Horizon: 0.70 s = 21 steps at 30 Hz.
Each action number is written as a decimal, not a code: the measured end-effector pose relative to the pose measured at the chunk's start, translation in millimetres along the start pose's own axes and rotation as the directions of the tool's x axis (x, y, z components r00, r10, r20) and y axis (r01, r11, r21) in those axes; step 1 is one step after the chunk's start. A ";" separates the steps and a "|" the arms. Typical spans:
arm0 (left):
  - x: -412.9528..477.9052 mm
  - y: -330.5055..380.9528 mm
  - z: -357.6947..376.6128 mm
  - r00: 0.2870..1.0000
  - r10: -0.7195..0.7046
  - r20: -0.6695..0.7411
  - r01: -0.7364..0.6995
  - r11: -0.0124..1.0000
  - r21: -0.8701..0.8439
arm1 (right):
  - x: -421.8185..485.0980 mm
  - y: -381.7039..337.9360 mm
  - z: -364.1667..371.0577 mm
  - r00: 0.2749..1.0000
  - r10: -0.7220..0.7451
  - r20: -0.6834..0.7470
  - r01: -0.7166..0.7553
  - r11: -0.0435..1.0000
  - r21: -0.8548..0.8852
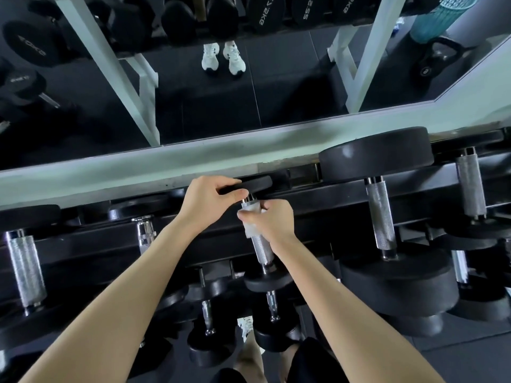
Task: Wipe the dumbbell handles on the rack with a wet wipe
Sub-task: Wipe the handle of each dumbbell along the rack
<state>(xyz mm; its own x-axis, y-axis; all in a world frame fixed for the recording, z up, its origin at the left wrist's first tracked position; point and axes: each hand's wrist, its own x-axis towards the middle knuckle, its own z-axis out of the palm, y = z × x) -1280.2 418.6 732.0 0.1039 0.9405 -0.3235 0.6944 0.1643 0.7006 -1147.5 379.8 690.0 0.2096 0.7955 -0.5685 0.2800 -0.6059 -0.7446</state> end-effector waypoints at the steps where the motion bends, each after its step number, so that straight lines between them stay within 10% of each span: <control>1: 0.0 0.1 0.1 1.000 0.001 -0.002 -0.001 1.000 -0.001 | 0.4 -0.1 -1.2 1.000 -0.005 0.011 0.005 0.999 0.032; 6: -0.6 1.9 -0.5 1.000 -0.006 0.015 0.006 1.000 0.011 | -13.6 25.9 -13.9 0.987 -0.035 0.157 0.034 0.999 0.008; 13: -2.1 8.7 0.1 1.000 -0.025 0.011 0.025 0.999 0.026 | -43.0 45.7 -27.3 0.982 -0.010 0.187 0.130 0.756 -0.641; 21: -10.3 9.7 -2.0 0.998 0.041 0.056 -0.046 0.995 0.086 | -58.0 46.0 -25.2 0.988 -0.135 -0.076 0.067 0.818 -0.571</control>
<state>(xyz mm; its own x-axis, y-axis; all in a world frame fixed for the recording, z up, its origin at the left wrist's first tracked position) -1276.0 411.1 743.4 0.1723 0.9281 -0.3299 0.7474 0.0949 0.6575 -1123.2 305.8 697.5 0.2405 0.8677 -0.4350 0.7785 -0.4401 -0.4475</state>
